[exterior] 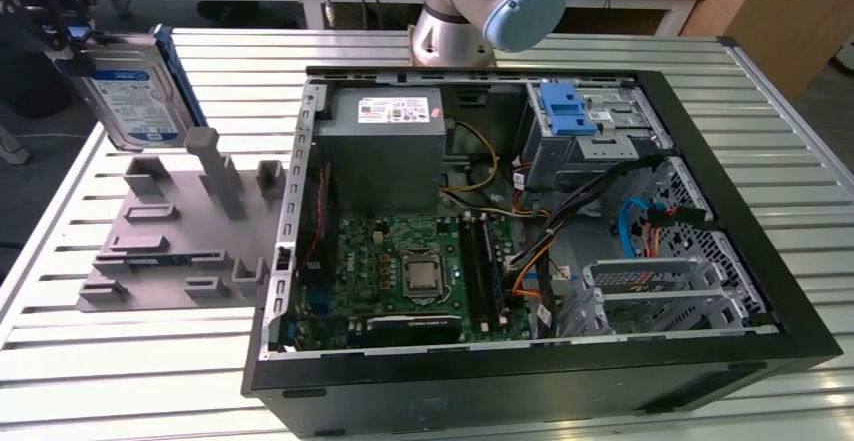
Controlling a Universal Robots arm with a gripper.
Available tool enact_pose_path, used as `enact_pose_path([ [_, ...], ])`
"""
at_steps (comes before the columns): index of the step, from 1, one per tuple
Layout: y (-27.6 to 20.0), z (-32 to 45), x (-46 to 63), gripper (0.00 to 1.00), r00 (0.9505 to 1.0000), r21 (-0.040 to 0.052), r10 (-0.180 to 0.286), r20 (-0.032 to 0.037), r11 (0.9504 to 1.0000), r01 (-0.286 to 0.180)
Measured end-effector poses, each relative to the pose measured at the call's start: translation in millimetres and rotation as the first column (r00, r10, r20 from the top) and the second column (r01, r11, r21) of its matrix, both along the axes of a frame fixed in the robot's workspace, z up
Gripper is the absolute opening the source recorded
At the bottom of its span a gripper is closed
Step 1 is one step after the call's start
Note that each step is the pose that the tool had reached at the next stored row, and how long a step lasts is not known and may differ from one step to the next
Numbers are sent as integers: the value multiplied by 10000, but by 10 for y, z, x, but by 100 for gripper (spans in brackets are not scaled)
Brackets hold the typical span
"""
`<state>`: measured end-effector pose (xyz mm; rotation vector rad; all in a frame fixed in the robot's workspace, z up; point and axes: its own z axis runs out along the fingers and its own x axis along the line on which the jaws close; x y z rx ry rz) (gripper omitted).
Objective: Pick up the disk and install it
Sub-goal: 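Pick up the disk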
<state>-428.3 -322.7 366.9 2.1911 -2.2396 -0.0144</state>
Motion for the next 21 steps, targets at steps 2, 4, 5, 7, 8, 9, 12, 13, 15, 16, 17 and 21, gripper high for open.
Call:
enact_pose_path([
  [2,0,4,0,36,10000,0,0,-2,10000,0],
  [4,0,9,0,36,10000,0,0,-1,10000,0],
  [5,0,14,0,36,10000,0,1,-1,10000,-1],
  [7,0,17,0,36,10000,0,0,0,10000,0],
  [8,0,19,0,36,10000,0,1,-1,10000,-1],
  [9,0,22,0,36,10000,0,1,-2,10000,-1],
  [12,0,27,0,36,10000,0,0,-1,10000,0],
  [13,0,29,0,36,10000,0,1,-1,10000,-1],
  [15,0,33,0,36,10000,0,0,-1,10000,0],
  [16,1,36,0,36,10000,0,0,-2,10000,0],
  [17,1,37,0,36,10000,0,1,-1,10000,-1],
  [21,1,47,0,36,10000,0,0,-1,10000,0],
])
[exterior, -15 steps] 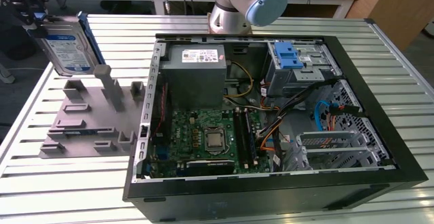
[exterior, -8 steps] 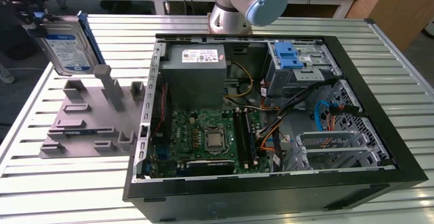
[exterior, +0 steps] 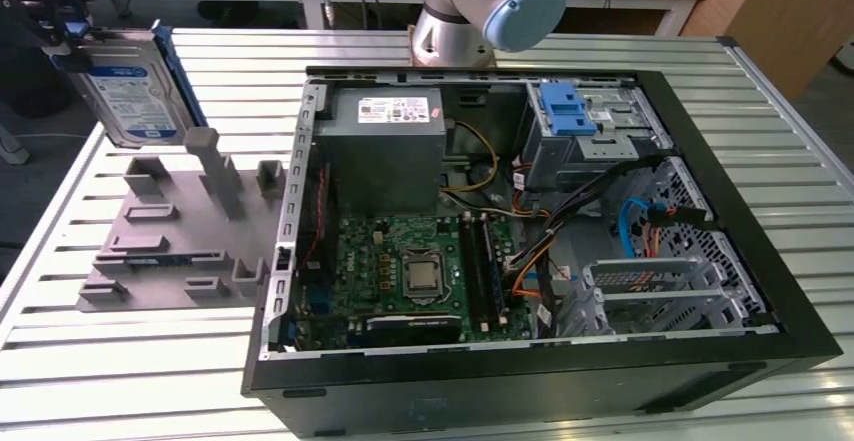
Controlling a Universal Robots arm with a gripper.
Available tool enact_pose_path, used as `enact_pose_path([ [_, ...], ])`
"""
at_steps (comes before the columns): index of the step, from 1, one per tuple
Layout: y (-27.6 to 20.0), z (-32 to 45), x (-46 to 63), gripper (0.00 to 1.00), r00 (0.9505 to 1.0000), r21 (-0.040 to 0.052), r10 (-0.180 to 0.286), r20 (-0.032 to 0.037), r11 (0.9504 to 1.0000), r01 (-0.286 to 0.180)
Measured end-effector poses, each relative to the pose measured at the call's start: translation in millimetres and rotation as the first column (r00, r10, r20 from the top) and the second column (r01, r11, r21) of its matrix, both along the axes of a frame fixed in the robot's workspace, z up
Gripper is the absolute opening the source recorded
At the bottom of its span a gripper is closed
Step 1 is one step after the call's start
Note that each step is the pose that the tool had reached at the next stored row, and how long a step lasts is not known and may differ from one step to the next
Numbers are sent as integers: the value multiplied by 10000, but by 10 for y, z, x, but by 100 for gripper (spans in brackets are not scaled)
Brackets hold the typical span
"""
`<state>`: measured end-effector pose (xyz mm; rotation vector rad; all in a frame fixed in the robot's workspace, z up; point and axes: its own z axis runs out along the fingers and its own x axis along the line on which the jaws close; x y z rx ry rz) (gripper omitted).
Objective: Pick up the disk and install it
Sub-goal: 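Pick up the disk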
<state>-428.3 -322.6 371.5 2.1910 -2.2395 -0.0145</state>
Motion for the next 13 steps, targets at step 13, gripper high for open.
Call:
enact_pose_path([
  [13,0,20,0,36,10000,0,0,-1,10000,0],
])
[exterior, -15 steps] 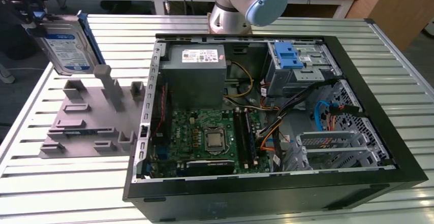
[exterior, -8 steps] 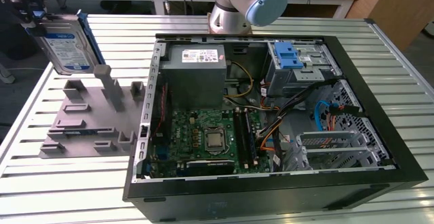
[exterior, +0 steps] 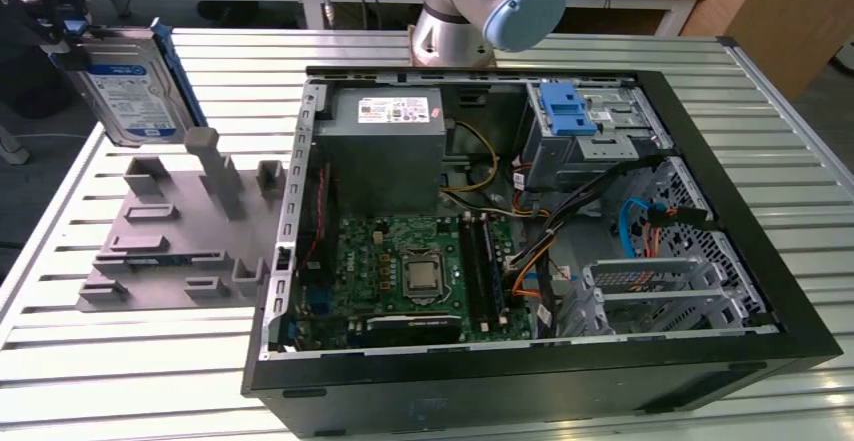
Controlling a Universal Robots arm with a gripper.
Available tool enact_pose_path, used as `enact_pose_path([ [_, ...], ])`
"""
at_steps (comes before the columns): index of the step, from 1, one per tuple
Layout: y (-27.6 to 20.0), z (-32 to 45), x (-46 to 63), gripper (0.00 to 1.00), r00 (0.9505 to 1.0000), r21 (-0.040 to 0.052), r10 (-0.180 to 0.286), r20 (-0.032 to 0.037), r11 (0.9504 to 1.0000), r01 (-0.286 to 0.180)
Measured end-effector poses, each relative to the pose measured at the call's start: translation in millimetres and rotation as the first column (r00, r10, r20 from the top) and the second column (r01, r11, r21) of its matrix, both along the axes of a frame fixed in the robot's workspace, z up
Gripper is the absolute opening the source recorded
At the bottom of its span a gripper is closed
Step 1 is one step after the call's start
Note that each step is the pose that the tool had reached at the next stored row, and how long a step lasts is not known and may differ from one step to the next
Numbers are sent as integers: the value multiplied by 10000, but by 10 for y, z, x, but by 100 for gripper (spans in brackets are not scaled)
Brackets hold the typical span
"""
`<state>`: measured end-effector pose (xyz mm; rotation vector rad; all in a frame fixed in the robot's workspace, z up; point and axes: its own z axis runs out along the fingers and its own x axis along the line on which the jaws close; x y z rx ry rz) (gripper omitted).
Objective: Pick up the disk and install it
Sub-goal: 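Pick up the disk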
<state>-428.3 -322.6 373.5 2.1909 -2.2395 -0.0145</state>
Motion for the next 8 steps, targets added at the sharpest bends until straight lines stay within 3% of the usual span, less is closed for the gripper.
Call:
enact_pose_path([
  [8,0,9,0,36,10000,0,0,1,10000,0],
])
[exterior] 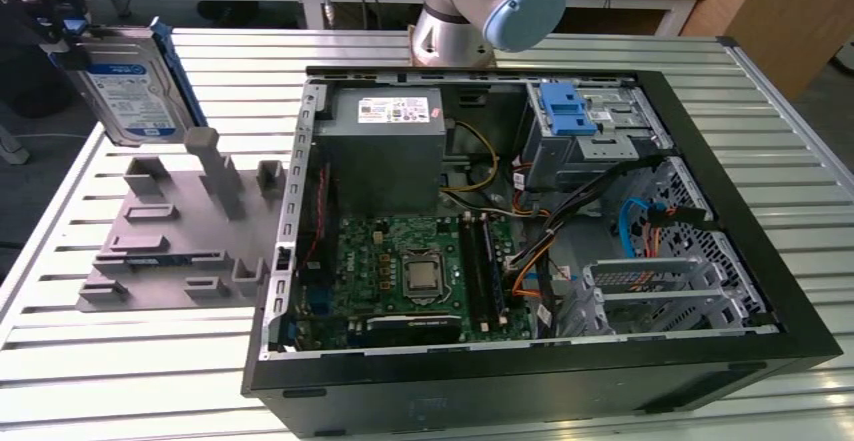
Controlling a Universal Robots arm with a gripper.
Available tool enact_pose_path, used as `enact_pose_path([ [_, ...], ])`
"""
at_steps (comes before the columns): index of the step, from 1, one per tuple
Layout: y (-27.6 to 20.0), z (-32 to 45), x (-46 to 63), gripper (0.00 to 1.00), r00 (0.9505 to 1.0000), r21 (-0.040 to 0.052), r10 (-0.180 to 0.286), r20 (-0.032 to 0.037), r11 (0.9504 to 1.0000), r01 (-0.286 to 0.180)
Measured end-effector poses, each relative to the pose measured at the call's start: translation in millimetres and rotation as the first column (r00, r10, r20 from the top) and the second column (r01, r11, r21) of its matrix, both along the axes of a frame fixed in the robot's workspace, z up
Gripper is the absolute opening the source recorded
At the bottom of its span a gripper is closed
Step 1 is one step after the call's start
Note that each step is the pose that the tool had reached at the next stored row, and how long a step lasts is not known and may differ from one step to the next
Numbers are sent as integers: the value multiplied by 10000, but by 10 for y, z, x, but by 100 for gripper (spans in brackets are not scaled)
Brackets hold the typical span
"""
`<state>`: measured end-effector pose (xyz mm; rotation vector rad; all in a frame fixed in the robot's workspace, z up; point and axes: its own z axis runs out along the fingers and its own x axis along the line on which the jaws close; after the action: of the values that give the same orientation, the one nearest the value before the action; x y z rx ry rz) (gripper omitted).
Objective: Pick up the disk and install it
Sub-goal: 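Pick up the disk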
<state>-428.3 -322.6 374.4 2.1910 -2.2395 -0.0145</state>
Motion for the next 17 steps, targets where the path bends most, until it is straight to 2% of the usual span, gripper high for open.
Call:
enact_pose_path([
  [17,0,33,0,36,10000,0,0,0,10000,0],
])
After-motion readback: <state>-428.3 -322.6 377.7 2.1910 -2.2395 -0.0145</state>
